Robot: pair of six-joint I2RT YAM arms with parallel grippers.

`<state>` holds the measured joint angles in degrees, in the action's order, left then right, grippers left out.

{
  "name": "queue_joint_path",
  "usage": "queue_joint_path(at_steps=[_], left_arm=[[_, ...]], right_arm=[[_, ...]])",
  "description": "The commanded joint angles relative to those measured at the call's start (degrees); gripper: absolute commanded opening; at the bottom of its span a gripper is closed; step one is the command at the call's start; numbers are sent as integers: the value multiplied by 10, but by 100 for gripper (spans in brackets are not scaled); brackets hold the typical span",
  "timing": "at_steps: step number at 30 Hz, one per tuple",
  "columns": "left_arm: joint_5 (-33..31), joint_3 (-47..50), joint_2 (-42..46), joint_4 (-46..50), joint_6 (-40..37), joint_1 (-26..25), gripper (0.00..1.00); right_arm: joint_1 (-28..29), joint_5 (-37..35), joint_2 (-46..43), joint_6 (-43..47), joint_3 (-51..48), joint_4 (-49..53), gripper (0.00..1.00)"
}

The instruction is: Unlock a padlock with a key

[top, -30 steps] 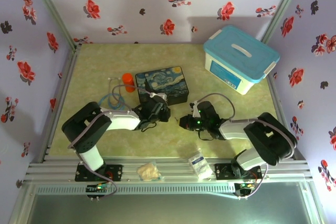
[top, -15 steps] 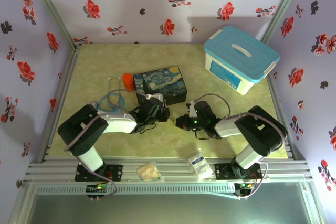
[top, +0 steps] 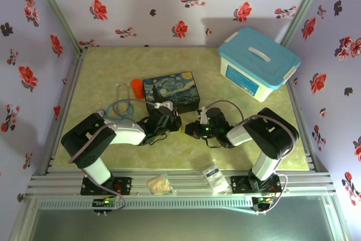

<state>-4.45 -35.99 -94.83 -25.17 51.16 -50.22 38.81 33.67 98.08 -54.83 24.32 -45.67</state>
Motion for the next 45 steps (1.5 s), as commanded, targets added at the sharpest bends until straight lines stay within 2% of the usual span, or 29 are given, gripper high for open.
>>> queue_joint_path(at_steps=[1, 11, 19, 30, 39, 45], left_arm=[[-10, -2, 22, -42, 5, 3, 15], [-9, 0, 19, -48, 9, 6, 15], [-5, 3, 26, -51, 13, 6, 15], [5, 7, 17, -75, 26, 12, 15], [8, 24, 15, -92, 37, 13, 14], [17, 26, 11, -108, 46, 13, 14]], right_arm=[[8, 10, 11, -16, 4, -34, 0], [17, 12, 17, -29, -12, -51, 0], [17, 12, 62, -62, -22, -123, 0], [16, 11, 60, -52, -27, -124, 0], [-1, 28, 92, -79, -36, -235, 0], [-9, 26, 111, -82, -31, -241, 0]])
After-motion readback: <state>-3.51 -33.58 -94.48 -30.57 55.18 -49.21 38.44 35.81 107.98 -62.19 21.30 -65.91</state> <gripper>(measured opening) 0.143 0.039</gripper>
